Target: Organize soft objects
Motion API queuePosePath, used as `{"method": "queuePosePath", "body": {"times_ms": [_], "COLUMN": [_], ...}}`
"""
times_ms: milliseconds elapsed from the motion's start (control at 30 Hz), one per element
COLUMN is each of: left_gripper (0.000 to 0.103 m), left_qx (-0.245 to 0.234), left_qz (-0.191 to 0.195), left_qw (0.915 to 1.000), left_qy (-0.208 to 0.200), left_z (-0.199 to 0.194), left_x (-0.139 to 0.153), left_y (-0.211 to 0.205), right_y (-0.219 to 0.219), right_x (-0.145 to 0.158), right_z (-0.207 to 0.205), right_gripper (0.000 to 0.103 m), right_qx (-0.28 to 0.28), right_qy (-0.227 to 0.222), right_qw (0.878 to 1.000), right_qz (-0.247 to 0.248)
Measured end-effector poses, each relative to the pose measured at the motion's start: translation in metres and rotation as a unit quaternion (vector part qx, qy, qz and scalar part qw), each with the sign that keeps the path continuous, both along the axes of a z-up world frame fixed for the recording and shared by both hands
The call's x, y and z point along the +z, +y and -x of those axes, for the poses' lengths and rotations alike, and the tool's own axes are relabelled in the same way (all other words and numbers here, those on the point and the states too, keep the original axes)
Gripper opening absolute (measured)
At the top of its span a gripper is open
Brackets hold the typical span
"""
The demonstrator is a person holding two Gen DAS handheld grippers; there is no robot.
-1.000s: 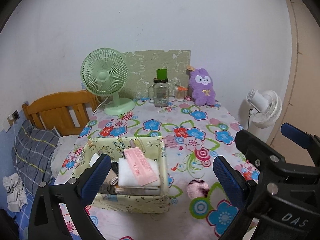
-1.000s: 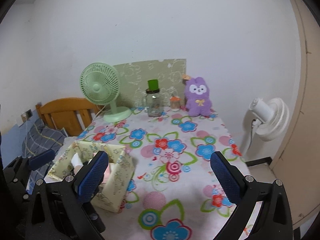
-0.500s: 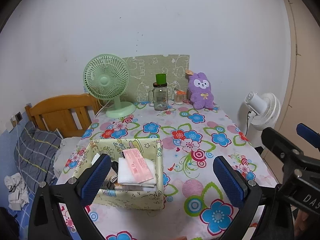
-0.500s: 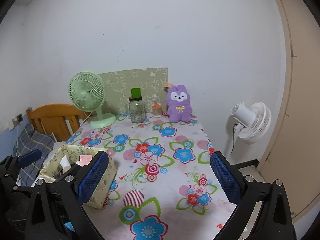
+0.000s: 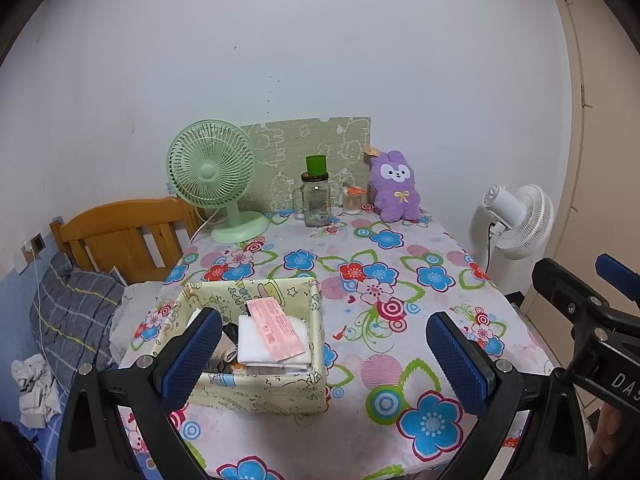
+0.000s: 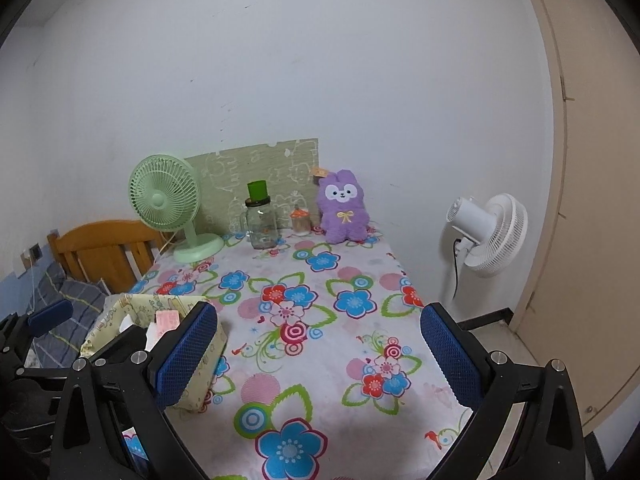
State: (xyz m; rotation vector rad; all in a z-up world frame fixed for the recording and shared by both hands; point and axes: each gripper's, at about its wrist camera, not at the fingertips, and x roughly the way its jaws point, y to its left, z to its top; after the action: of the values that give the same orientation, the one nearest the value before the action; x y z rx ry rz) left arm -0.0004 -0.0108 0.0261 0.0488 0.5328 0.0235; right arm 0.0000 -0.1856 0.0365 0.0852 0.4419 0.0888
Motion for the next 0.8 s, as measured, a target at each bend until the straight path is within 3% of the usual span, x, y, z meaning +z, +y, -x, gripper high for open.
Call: {"method": "queuePosePath", "body": {"times_ms": [800], "left_gripper": [0.103], "left_qx": [0.008], "left_qz": [0.003], "left_qw": [1.0], "left_qy": [0.001], "left_z": [0.0009], "left_x": [0.0], "left_y": [0.0075], "right_y": [0.0095], "right_x": [-0.0012], "right_z": [0.0005], "right_gripper": [0.103], "right_qx": [0.01], "right_qy": [0.0], "right_qw": [1.0], "right_qz": [-0.005]}}
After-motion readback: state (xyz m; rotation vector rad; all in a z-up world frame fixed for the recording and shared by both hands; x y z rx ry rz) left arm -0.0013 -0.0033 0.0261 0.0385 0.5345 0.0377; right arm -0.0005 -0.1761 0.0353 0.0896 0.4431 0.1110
